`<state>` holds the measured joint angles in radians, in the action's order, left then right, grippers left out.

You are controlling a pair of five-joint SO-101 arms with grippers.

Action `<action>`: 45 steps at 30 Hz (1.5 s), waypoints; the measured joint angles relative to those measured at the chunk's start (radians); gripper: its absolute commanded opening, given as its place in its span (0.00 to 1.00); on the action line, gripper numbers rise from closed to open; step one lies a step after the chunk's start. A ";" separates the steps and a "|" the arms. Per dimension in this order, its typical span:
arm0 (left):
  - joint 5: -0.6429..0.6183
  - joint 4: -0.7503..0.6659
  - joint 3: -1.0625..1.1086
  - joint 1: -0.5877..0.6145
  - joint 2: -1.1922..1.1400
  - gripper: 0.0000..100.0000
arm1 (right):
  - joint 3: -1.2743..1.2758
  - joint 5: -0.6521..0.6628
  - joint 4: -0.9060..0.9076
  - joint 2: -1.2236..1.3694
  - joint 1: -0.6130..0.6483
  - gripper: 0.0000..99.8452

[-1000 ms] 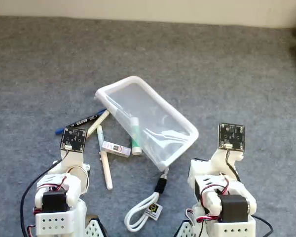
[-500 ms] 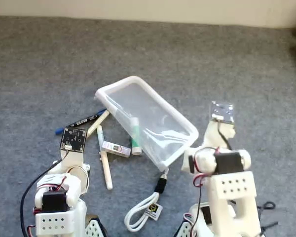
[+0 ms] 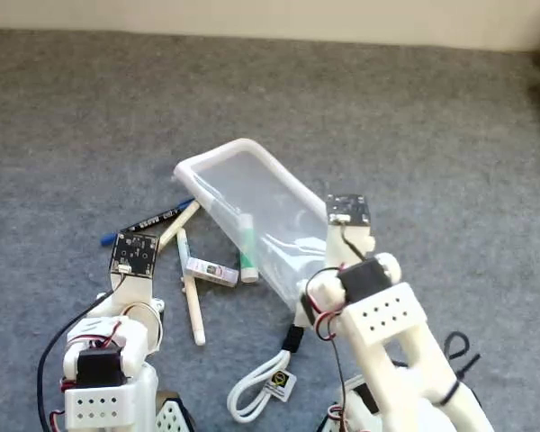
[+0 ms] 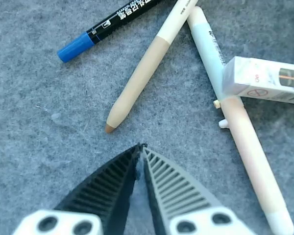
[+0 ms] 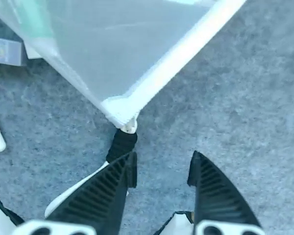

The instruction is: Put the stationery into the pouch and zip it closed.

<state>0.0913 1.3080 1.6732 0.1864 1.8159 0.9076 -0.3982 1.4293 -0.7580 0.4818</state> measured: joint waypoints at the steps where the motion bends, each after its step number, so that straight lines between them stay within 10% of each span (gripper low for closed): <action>1: 0.000 0.000 0.000 0.000 0.000 0.01 | 0.000 -0.003 -0.012 0.018 0.009 0.17; 45: 0.000 0.000 0.000 0.000 0.000 0.01 | 0.302 -0.083 -0.396 0.087 0.229 0.10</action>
<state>0.0913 1.3080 1.6732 0.1864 1.8159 1.2098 -0.4810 1.0334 -0.6705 0.7104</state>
